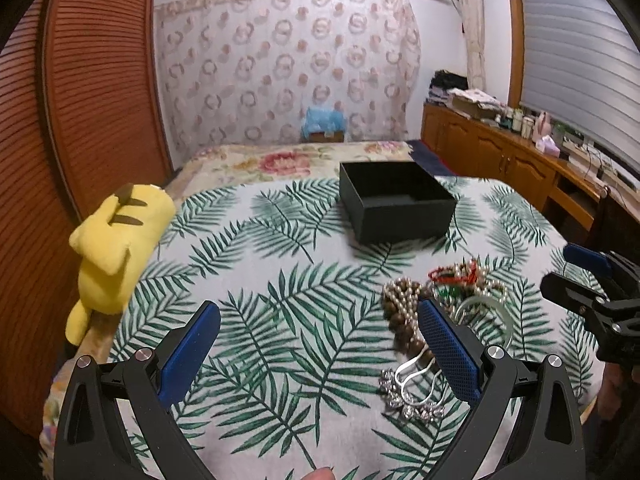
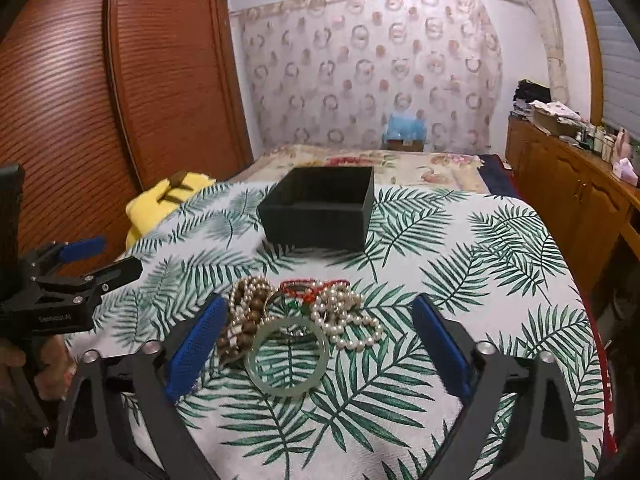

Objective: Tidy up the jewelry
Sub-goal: 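Lower the left tool to the silver hairpin while the right tool approaches the jade bangle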

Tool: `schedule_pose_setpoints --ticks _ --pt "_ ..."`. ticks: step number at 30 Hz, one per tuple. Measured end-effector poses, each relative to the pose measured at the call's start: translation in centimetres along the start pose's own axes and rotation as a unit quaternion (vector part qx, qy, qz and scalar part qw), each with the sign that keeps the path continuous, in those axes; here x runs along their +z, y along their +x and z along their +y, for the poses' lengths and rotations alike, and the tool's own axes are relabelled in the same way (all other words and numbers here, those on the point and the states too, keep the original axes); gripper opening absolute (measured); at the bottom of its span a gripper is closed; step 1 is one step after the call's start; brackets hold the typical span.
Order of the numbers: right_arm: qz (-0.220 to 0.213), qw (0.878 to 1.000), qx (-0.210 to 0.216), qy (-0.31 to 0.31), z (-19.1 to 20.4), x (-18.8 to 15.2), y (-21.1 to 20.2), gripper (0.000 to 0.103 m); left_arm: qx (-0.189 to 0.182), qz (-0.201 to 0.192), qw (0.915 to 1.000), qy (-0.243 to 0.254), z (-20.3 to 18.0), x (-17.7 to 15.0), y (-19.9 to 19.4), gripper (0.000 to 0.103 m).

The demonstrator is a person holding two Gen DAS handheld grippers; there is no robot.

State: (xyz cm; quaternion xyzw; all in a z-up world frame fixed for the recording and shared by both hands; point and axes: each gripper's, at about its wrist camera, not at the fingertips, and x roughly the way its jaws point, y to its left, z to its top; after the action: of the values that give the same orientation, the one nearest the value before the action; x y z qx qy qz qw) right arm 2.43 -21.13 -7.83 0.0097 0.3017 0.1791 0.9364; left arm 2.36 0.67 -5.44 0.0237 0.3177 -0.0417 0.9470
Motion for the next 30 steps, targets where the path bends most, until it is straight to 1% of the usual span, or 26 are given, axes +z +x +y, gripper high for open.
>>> schedule_pose_setpoints --ticks 2,4,5,6,7,8,10,13,20,24,28,29,30 --pt "0.011 1.000 0.006 -0.004 -0.1 -0.3 0.5 0.080 -0.007 0.008 0.9999 0.003 0.0 -0.3 0.3 0.095" --pt "0.025 1.000 0.014 -0.009 -0.1 -0.7 1.1 0.068 -0.017 0.017 0.9997 0.006 0.0 -0.7 0.8 0.095" --pt "0.032 0.999 0.015 -0.013 -0.1 -0.9 1.4 0.065 -0.021 0.023 0.9995 0.008 -0.1 -1.0 1.1 0.095" --pt "0.039 0.999 0.017 -0.016 -0.2 -1.1 1.7 0.059 -0.024 0.028 0.9993 0.011 -0.1 -1.2 1.4 0.095" --pt "0.047 0.999 0.019 -0.019 -0.1 -1.4 2.0 0.055 -0.026 0.032 0.9991 0.012 -0.2 -1.4 1.6 0.095" --pt "0.053 0.998 0.021 -0.022 -0.1 -1.6 2.3 0.053 -0.029 0.037 0.9988 0.014 -0.2 -1.6 1.9 0.095" --pt "0.068 0.997 0.030 -0.029 0.0 -2.2 2.9 0.046 -0.036 0.047 0.9981 0.017 -0.3 -2.0 2.3 0.095" --pt "0.088 0.995 0.042 -0.033 0.2 -2.8 3.6 0.041 -0.052 0.063 0.9965 0.020 -0.6 -2.7 3.0 0.095" --pt "0.099 0.994 0.039 -0.035 -0.1 -3.3 4.0 0.040 -0.103 0.106 0.9885 0.034 -1.9 -3.8 4.7 0.095" --pt "0.103 0.993 0.035 -0.036 -0.6 -3.4 4.1 0.040 -0.118 0.115 0.9852 0.046 -2.8 -4.1 5.0 0.095" --pt "0.105 0.993 0.035 -0.036 -0.8 -3.5 4.0 0.040 -0.126 0.123 0.9825 0.061 -3.6 -4.2 5.3 0.095" --pt "0.103 0.993 0.035 -0.036 -0.9 -3.5 3.9 0.040 -0.130 0.126 0.9813 0.066 -3.9 -4.3 5.5 0.094" --pt "0.103 0.993 0.035 -0.035 -0.9 -3.5 4.0 0.040 -0.133 0.130 0.9800 0.070 -4.1 -4.3 5.6 0.089"
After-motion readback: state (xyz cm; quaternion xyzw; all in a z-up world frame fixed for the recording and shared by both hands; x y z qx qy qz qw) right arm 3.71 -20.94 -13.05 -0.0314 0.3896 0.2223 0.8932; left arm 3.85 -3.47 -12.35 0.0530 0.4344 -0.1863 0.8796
